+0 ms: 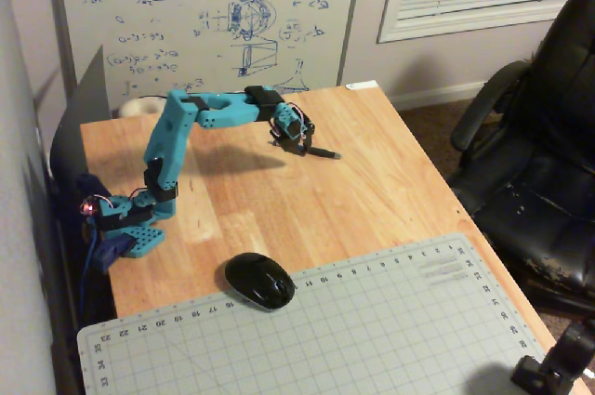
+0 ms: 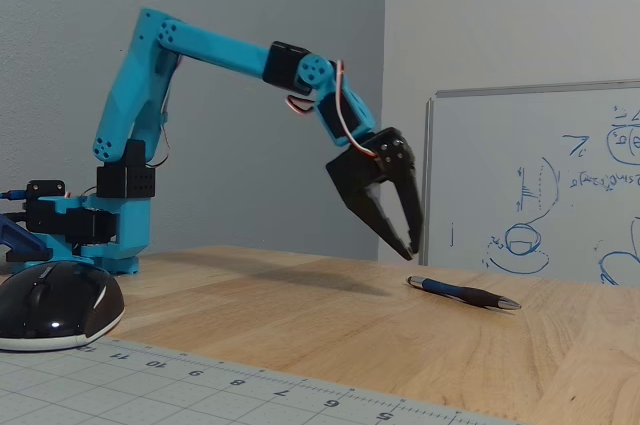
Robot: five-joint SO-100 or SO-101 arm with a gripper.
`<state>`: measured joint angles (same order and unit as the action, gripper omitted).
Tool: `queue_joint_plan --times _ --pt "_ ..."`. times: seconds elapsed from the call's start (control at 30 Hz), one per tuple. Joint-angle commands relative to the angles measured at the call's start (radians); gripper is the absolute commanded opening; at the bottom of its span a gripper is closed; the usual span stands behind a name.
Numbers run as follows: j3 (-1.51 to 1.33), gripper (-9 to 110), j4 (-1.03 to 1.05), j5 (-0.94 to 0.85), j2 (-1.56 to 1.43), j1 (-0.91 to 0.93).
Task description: Touch the pen.
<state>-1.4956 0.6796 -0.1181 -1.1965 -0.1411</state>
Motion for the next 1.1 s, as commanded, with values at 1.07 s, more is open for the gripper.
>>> queue_joint_plan --times 1.07 --pt "0.566 1 -0.017 0.006 0.38 -0.075"
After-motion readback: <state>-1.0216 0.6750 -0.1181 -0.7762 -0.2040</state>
